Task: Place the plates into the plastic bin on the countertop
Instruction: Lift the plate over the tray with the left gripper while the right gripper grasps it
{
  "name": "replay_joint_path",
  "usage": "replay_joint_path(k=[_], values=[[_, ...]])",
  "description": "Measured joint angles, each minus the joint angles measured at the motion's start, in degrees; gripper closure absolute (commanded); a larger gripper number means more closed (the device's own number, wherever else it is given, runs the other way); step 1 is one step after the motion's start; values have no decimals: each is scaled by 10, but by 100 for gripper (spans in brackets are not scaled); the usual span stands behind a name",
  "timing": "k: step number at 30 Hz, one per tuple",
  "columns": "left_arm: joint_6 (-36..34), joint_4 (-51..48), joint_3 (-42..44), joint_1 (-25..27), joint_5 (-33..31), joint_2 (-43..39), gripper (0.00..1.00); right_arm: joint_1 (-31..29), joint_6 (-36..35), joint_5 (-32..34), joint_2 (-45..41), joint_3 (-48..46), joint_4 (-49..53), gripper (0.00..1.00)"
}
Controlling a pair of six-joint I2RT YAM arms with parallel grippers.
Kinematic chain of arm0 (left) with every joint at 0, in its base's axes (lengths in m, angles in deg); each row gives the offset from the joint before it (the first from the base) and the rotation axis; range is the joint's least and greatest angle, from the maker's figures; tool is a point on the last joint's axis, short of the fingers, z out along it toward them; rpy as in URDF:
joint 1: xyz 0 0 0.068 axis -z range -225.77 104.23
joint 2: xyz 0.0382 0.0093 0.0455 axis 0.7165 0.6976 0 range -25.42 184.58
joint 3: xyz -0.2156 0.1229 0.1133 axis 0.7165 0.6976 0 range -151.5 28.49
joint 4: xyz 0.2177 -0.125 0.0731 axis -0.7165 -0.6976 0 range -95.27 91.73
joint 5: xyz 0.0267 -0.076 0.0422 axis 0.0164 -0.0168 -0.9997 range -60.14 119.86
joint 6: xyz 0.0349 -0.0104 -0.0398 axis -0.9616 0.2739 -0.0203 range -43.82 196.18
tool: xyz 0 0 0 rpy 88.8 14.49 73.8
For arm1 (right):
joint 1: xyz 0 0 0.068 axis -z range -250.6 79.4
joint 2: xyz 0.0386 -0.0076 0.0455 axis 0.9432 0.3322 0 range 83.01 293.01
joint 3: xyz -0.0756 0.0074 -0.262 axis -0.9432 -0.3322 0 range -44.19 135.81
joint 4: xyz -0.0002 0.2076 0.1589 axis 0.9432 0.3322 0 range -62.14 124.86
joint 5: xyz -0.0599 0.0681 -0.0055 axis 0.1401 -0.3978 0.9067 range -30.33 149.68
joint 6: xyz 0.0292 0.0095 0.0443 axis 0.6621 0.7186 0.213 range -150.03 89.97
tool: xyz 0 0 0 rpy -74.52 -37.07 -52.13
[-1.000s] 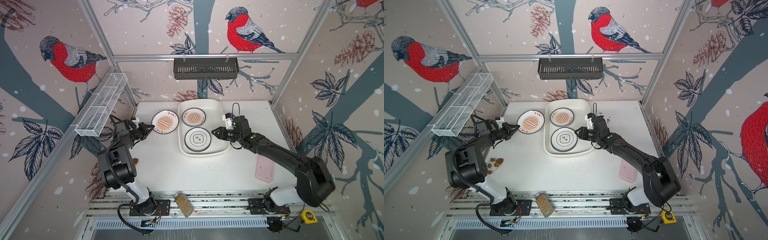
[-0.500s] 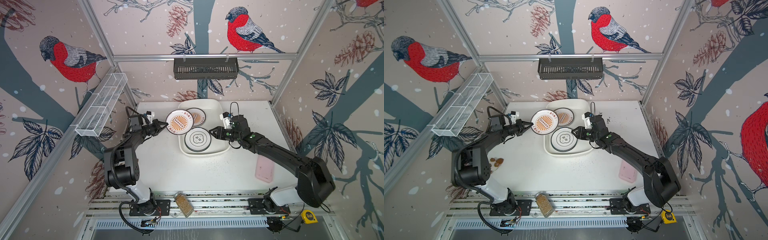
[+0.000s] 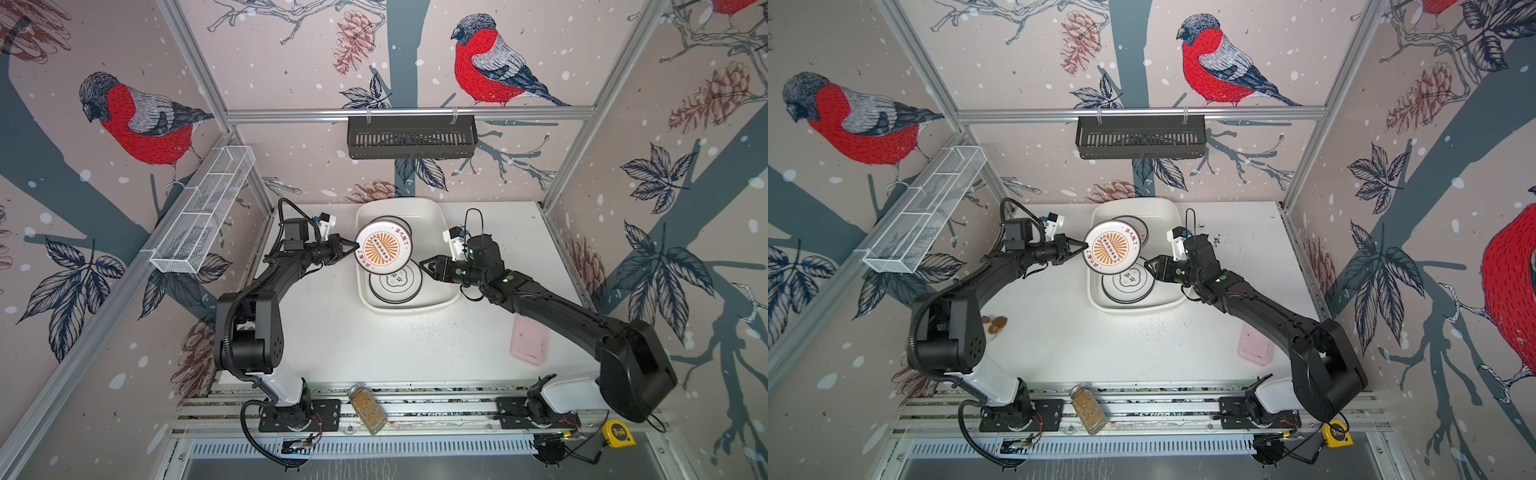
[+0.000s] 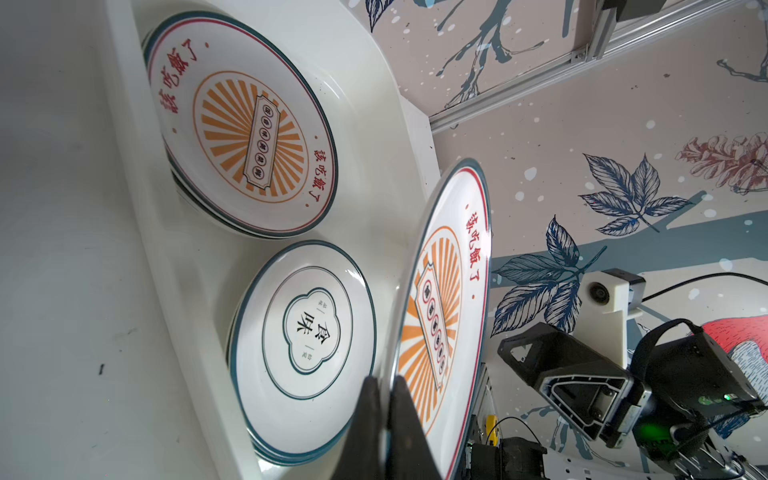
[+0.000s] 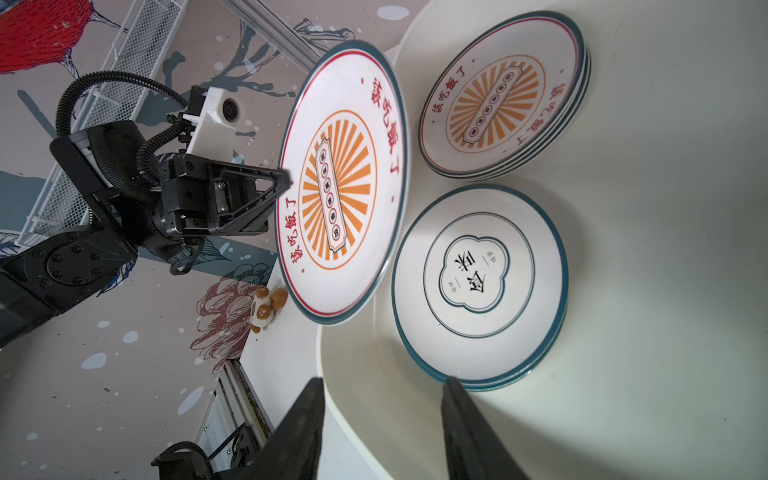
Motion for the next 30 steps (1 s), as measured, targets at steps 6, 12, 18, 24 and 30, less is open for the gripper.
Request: replay_joint_path(k=[6,12,18,24,30], values=[[-19,-4,-1,23,6,-5,100,0,4,1,10,-4,-21,54],[-34,-15,-5,43,6,-9,100,4,12,1,17,-5,-38,57],[-45,-17,-18,59,6,-14,100,9,15,8,12,-21,-50,61],[-60,-28,-26,72,6,-11,100,12,28,11,-1,-27,-67,67],[-71,-31,-26,80,14,-10,100,16,30,10,-4,-38,-75,75]])
